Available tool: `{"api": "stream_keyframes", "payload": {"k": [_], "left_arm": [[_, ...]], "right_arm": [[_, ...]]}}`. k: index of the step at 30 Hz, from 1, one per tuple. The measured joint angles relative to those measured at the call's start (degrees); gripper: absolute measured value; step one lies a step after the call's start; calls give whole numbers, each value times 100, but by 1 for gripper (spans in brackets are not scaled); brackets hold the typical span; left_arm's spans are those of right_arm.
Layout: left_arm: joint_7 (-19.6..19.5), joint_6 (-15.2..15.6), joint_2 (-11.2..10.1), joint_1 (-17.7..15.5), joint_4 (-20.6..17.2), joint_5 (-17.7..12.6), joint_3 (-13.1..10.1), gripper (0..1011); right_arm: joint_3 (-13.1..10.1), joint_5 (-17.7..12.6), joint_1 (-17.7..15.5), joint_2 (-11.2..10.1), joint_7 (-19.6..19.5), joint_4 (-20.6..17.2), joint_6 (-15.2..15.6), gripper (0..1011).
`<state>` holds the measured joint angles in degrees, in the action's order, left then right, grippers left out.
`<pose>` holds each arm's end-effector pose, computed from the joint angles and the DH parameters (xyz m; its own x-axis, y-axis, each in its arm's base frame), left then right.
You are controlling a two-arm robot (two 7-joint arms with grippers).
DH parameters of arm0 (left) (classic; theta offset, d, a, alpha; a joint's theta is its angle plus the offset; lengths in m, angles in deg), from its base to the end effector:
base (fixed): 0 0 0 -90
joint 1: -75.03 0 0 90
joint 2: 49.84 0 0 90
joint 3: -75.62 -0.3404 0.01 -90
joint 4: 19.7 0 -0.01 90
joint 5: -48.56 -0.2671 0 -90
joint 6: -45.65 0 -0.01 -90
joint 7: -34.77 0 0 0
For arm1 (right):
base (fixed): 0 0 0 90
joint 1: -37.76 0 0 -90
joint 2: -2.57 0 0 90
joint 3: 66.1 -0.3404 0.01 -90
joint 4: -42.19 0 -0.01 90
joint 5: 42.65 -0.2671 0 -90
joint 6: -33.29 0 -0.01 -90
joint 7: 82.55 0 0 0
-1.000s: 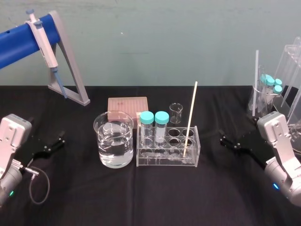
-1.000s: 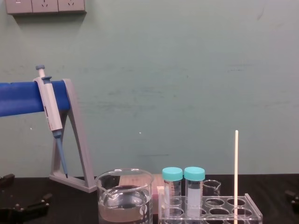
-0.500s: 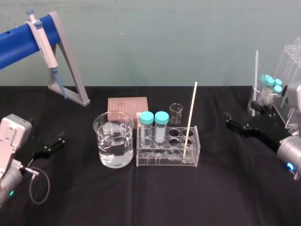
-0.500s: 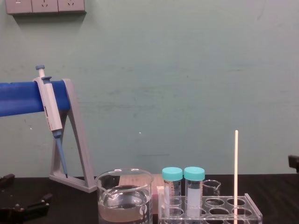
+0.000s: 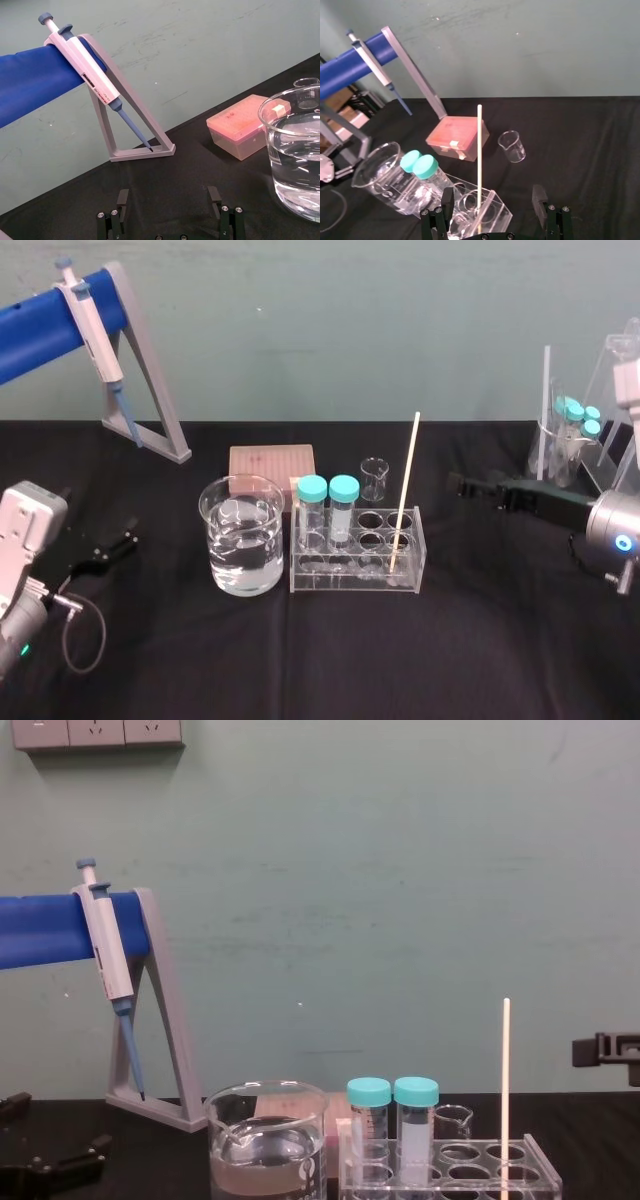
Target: Hold the thermometer with one hand and immerse one end into the beaker, then reinsert it into the test tube rack.
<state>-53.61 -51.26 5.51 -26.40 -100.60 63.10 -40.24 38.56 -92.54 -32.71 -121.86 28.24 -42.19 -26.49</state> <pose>0.3269 0.1224 -0.3349 0.2922 0.8802 0.3739 -0.9553 0.2873 0.0702 0.3764 -0.1530 -0.2448 0.4769 -0.8089 -0.3439 0.7663 0.5743 -0.2882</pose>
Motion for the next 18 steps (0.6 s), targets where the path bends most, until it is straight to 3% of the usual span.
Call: {"api": "stream_keyframes", "payload": {"k": [9, 18], "left_arm": [[0, 0, 0, 0, 0, 0, 0, 1004], [0, 0, 0, 0, 0, 0, 0, 1004]], "right_arm": [[255, -130, 512, 90, 324, 520, 37, 1004], [656, -84, 986, 397, 440, 1077, -185, 1004]]}}
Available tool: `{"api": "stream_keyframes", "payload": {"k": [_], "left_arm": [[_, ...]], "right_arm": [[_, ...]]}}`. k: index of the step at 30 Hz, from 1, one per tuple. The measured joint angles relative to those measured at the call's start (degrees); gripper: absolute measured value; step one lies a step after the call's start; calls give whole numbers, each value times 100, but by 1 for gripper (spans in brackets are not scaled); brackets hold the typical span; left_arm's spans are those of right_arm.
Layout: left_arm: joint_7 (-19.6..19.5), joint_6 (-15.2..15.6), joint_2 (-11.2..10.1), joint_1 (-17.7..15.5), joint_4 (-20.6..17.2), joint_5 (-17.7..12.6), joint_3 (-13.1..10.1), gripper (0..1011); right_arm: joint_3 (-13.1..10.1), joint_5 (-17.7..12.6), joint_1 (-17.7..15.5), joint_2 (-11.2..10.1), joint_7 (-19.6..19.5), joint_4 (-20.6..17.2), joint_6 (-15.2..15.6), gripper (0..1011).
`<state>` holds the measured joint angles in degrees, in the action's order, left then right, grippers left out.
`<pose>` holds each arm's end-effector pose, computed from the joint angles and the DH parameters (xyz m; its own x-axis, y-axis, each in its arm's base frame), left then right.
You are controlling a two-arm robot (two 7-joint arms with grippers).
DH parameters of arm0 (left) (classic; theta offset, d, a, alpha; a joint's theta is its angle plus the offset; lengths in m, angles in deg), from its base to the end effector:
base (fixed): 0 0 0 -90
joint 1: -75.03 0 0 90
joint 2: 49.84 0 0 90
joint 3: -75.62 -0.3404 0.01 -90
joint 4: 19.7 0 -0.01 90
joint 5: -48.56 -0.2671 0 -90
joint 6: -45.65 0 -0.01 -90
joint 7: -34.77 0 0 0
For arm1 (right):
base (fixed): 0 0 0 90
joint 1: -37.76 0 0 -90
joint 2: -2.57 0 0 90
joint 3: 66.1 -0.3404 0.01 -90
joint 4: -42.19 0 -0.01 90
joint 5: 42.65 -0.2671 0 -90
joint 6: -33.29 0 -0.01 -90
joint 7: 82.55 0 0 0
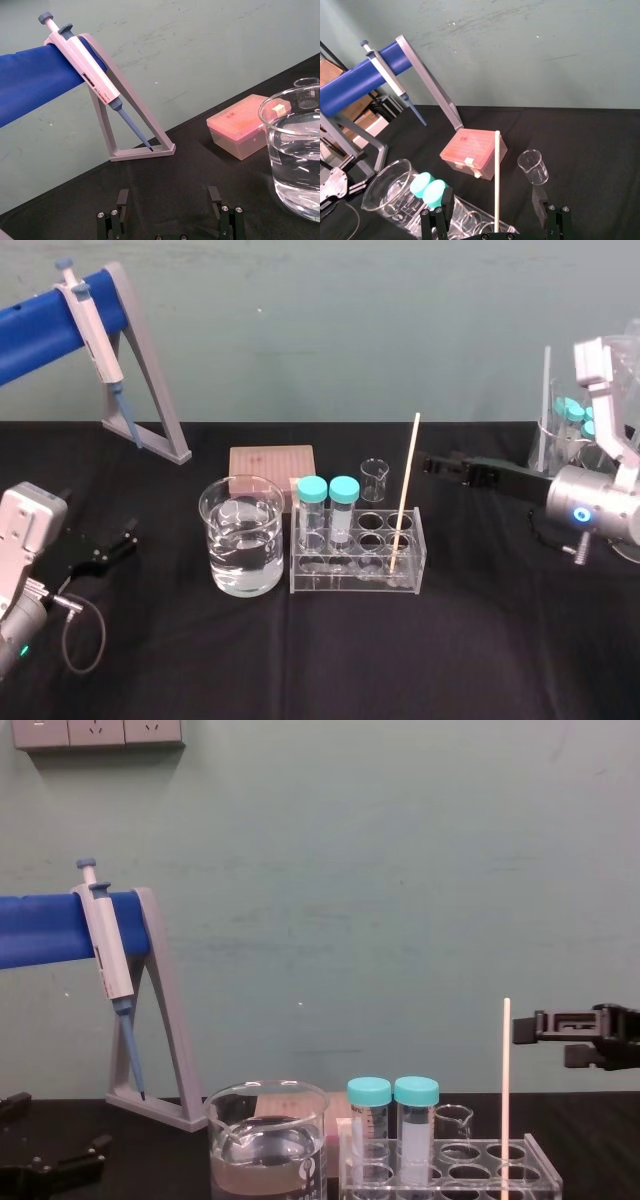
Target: Hold the thermometer with one hand and immerse one end into the beaker, then reinsert it into the test tube rack.
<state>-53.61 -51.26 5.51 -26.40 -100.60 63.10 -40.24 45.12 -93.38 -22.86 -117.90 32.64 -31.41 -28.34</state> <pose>0.3269 0.1224 -0.3349 0.2922 0.8802 0.3739 -0.9553 0.2873 0.0702 0.4264 -0.1309 -0.2451 0.5286 -0.7520 -0.3938 0.7254 0.6411 -0.2506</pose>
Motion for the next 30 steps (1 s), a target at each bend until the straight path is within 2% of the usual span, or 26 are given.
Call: {"api": "stream_keyframes", "payload": {"k": [2, 3, 13, 20, 30], "left_arm": [[0, 0, 0, 0, 0, 0, 0, 1004], [0, 0, 0, 0, 0, 0, 0, 1004], [0, 0, 0, 0, 0, 0, 0, 1004], [0, 0, 0, 0, 0, 0, 0, 1004], [0, 0, 0, 0, 0, 0, 0, 1004]], "right_arm": [[32, 13, 37, 21, 5, 49, -24, 1004], [154, 57, 186, 132, 8, 261, -108, 1004], [518, 137, 535, 435, 0, 924, -272, 1004], [620, 131, 667, 553, -3, 1156, -414, 997], [645, 65, 746, 628, -38, 1242, -512, 751]]}}
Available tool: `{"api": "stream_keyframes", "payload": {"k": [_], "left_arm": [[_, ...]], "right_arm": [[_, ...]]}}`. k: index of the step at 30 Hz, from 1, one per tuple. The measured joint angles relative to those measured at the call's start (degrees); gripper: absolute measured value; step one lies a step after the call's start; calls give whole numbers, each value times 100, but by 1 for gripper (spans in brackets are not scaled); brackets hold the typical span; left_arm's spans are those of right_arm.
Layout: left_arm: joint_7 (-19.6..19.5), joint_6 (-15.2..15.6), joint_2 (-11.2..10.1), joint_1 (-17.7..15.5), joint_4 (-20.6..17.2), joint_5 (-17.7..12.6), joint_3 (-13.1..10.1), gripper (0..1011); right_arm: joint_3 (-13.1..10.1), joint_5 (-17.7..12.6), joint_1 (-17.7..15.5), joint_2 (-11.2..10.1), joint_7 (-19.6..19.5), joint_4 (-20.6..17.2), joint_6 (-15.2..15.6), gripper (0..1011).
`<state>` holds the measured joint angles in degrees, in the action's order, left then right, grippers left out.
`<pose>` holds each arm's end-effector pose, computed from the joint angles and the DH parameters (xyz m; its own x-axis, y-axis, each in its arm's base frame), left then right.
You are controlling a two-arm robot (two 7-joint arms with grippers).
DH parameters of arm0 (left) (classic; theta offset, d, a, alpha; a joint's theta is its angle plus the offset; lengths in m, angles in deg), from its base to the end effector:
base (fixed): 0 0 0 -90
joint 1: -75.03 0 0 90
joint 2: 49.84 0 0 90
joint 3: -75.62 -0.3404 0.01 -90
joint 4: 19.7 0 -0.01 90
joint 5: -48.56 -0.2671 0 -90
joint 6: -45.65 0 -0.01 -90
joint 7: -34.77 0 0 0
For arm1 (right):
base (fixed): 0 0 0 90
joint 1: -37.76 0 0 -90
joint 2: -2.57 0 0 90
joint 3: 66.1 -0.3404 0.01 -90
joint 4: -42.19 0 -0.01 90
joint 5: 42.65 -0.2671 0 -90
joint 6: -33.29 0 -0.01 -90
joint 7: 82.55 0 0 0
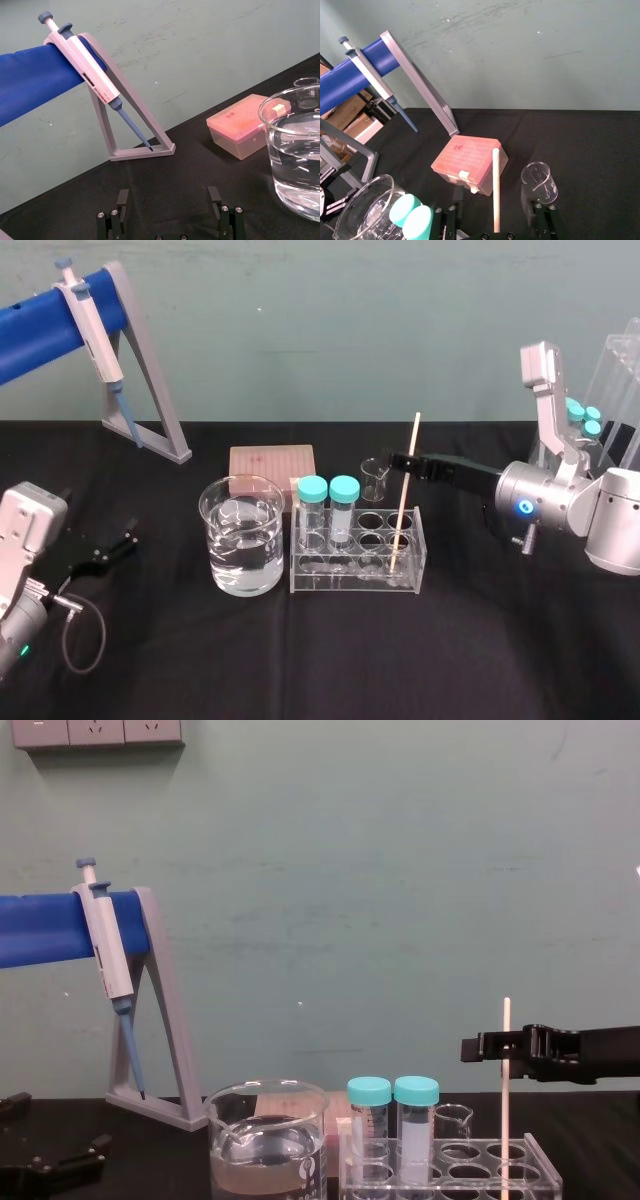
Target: Hold the thermometer with one hand and immerse one end into the beaker, then reinsert it into the test tube rack.
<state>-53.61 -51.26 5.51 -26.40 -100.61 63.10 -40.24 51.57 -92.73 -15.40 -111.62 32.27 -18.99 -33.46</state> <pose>0.3269 0.1224 -0.3349 0.2923 0.8802 0.3739 -0.9552 0.2874 0.0701 0.4670 -0.0919 -0.2623 0.5161 -0.7529 -0.4085 0.7297 0.6362 -0.2507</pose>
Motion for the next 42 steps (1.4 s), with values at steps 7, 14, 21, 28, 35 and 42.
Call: {"api": "stream_keyframes", "payload": {"k": [7, 14, 21, 28, 35, 42], "left_arm": [[0, 0, 0, 0, 0, 0, 0, 1004], [0, 0, 0, 0, 0, 0, 0, 1004], [0, 0, 0, 0, 0, 0, 0, 1004], [0, 0, 0, 0, 0, 0, 0, 1004], [0, 0, 0, 0, 0, 0, 0, 1004], [0, 0, 0, 0, 0, 0, 0, 1004]], "right_arm": [[12, -25, 7, -44, -10, -32, -9, 539], [27, -57, 8, -73, -28, -35, -8, 309], [50, -89, 3, -86, -16, -33, -9, 85], [60, -120, -20, -113, -8, -77, -19, 48], [38, -164, -105, -204, -11, -372, -85, 48], [30, -133, -192, -350, -49, -772, -253, 48]]}}
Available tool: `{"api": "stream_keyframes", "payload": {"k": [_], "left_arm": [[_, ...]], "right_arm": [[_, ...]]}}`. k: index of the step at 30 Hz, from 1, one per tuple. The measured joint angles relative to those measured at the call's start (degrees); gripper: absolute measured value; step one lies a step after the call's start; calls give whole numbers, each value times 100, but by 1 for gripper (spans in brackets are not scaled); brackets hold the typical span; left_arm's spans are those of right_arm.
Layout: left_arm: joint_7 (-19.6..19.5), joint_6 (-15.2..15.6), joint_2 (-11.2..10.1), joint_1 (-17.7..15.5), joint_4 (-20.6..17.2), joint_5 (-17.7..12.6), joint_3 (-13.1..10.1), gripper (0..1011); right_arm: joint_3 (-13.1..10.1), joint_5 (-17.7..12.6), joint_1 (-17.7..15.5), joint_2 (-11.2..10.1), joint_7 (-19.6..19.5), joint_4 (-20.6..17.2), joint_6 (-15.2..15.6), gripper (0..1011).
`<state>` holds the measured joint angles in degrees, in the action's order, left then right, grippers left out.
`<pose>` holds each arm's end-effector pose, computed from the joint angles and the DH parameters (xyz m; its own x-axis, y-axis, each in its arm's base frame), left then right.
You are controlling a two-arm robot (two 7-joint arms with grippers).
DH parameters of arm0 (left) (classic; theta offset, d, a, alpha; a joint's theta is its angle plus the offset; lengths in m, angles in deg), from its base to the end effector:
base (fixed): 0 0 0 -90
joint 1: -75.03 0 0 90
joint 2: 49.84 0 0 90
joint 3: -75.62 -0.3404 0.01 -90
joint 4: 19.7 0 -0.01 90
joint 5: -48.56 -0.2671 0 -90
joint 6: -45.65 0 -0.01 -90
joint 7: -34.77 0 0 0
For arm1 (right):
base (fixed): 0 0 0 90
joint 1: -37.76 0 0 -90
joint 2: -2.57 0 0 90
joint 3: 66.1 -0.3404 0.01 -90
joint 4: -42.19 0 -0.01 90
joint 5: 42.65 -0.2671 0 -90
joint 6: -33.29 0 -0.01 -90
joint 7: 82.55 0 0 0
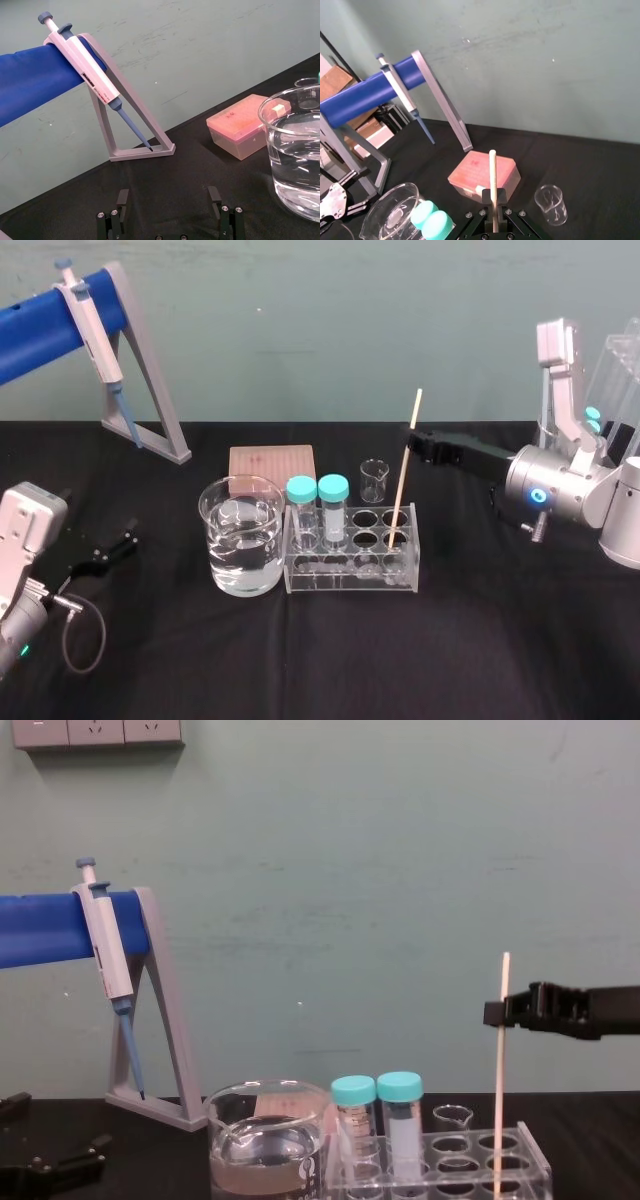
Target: Hold the thermometer with one hand and immerse one end into the beaker, then reinsert it into the test tube rack.
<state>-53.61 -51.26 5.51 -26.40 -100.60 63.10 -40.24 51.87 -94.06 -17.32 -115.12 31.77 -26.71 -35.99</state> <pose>0.3269 0.1224 -0.3349 0.2922 0.8802 0.3739 -0.9553 0.2873 0.0702 0.4521 -0.0981 -0.2432 0.5777 -0.7389 -0.3468 0.7342 0.6561 -0.1747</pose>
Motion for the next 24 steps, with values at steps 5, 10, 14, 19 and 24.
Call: {"api": "stream_keyframes", "payload": {"k": [5, 10, 14, 19, 24], "left_arm": [[0, 0, 0, 0, 0, 0, 0, 1004], [0, 0, 0, 0, 0, 0, 0, 1003], [0, 0, 0, 0, 0, 0, 0, 1004], [0, 0, 0, 0, 0, 0, 0, 1004], [0, 0, 0, 0, 0, 0, 0, 1004]], "right_arm": [[0, 54, -33, -89, -4, -160, -85, 48], [-26, 52, -80, -156, -31, -230, -95, 48], [-39, 115, -133, -274, -54, -440, -184, 47], [-34, 389, -147, -445, -80, -745, -397, 48], [-65, 692, -150, -608, -51, -1084, -603, 47]]}}
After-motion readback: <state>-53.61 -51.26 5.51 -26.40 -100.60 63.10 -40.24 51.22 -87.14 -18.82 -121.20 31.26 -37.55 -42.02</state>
